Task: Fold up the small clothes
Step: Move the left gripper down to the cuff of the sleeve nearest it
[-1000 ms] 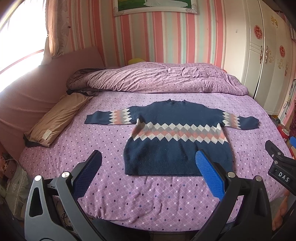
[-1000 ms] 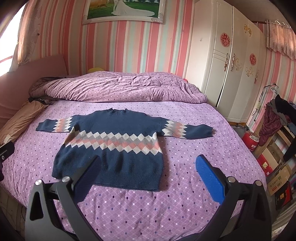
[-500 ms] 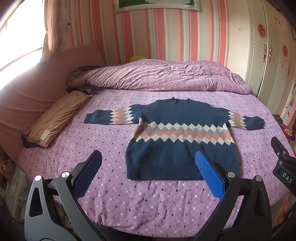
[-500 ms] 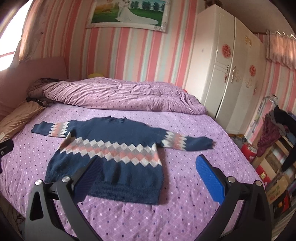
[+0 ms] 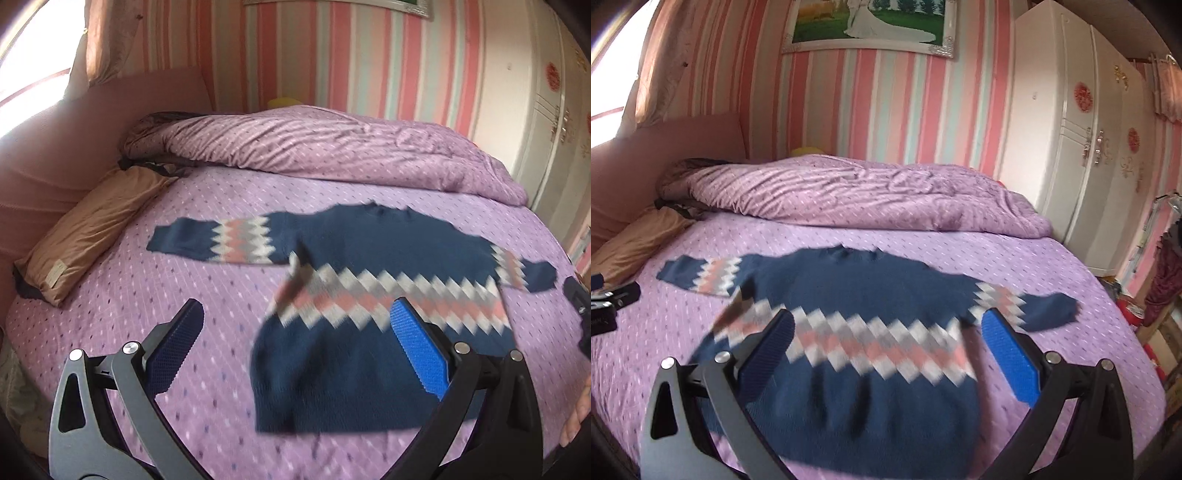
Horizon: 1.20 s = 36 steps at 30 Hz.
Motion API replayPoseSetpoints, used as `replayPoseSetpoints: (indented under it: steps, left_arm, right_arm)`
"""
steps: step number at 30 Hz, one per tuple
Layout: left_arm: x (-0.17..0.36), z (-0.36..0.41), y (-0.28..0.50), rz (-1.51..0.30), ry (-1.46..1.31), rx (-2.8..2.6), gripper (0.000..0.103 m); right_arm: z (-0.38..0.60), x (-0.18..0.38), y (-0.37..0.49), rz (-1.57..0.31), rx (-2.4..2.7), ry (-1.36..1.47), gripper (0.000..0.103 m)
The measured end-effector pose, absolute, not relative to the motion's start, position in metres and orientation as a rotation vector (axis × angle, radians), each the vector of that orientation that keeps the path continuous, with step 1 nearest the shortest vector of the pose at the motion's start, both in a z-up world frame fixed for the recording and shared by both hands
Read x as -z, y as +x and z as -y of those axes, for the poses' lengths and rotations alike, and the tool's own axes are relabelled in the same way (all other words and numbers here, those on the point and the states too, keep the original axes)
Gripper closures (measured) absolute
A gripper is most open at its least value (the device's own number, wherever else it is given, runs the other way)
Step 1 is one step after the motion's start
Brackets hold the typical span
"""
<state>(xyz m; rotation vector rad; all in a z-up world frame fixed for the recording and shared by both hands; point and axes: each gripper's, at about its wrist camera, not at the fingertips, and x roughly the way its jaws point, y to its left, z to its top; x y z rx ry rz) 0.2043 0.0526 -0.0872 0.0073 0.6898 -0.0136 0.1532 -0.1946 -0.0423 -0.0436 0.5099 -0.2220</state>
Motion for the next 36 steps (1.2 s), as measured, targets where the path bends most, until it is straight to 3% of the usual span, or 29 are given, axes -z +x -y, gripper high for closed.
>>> replayPoseSetpoints:
  steps: [17, 21, 36]
  left_arm:
    - [0.096, -0.16, 0.363, -0.844, -0.008, -0.099, 0.003]
    - [0.104, -0.182, 0.383, -0.795, 0.049, -0.154, 0.003]
    - [0.216, -0.282, 0.498, -0.918, -0.132, -0.022, 0.003]
  right_arm:
    - [0.129, 0.013, 0.315, -0.693, 0.184, -0.12, 0.001]
    - [0.111, 0.026, 0.351, -0.712, 0.172, -0.089, 0.001]
    - [0.05, 0.107, 0.457, -0.749, 0.147, -0.163, 0.002]
